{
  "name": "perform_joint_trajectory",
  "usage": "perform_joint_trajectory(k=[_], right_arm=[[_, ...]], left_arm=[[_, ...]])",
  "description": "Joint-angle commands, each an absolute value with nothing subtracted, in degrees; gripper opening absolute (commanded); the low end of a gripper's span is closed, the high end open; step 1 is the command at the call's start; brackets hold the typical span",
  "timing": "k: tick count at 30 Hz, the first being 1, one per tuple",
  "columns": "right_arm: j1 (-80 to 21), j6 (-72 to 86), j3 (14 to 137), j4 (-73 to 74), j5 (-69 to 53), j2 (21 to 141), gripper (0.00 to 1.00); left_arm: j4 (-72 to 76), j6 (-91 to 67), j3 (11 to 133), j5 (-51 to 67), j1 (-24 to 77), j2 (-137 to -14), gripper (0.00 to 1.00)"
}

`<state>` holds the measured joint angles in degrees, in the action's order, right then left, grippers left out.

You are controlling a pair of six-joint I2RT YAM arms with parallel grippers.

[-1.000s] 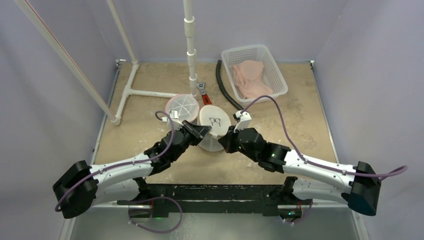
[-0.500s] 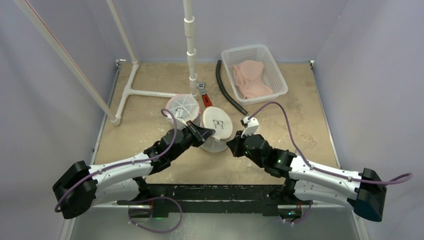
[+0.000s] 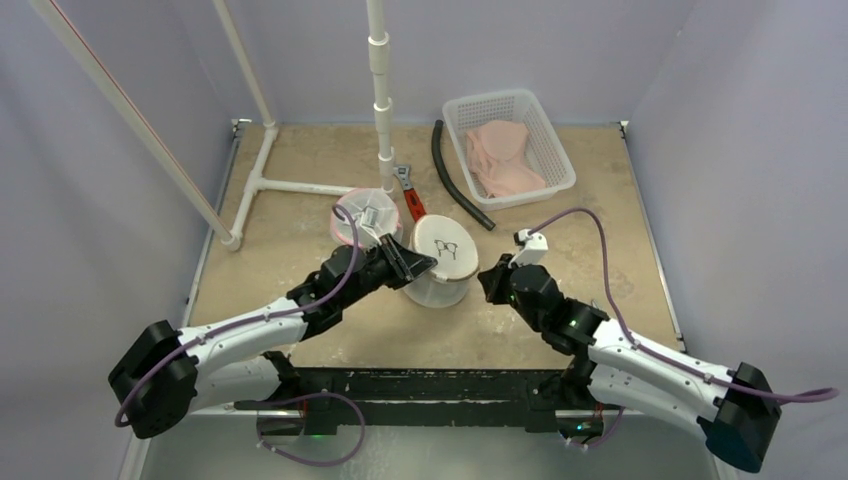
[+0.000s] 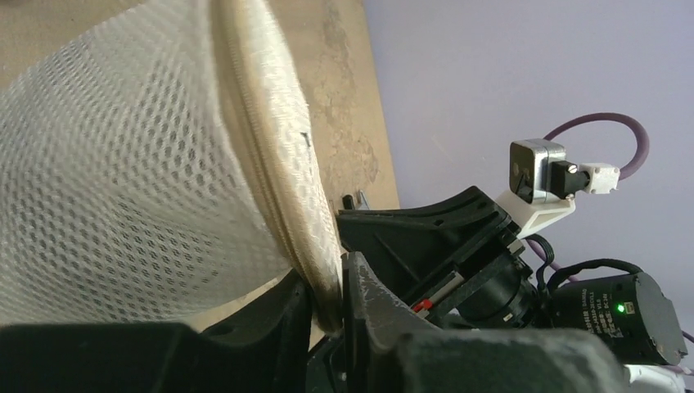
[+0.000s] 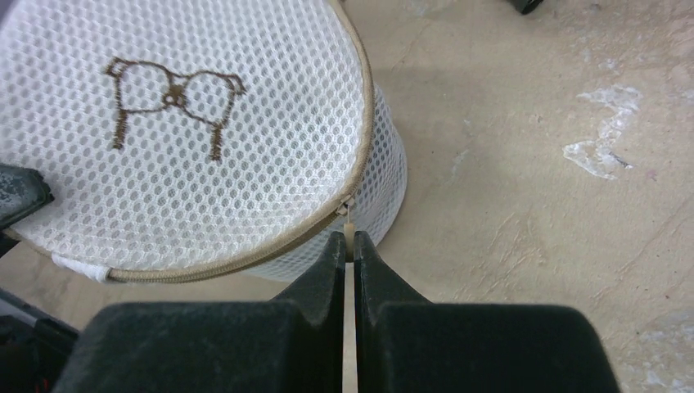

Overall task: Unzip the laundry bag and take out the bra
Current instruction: Place the laundry bag at the center of the board, then unzip the laundry bag at the center of the board.

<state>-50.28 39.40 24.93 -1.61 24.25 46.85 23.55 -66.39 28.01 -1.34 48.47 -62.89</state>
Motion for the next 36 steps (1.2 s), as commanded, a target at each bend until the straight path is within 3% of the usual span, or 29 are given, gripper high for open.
perform_joint_trajectory(k=[1,4,8,14,20,30,36], right_arm=[[-49.59,36.93,23.99,-3.37,25.74,43.96,0.00],[-49.65,35.49,23.05,-5.13,24.27,42.41,0.00],[-49.73,34.74,21.98,-5.95,22.95,41.67,0.00],[-49.91,34.98,20.54,-7.99,21.97,42.50,0.00],[-50.42,35.27,20.37,-8.92,21.90,43.06,0.00],[-50.76,34.34,21.10,-7.43,20.95,42.03,0.00],[-50.82,33.00,20.51,-8.38,18.55,40.71,0.00]], left_arm=[[21.71,-62.93,31.19,1.59,47.68,-62.22,0.33],[17.55,-64.10,30.27,0.15,47.70,-60.25,0.56],[13.66,-68.52,27.42,-3.11,47.72,-54.88,0.63],[11.97,-78.37,24.22,-12.23,55.39,-48.68,0.64],[13.19,-83.45,30.90,-23.52,67.07,-58.08,0.64],[14.92,-86.77,38.43,-29.09,67.90,-71.87,0.64],[15.72,-88.05,37.03,-31.15,65.87,-73.56,0.54]])
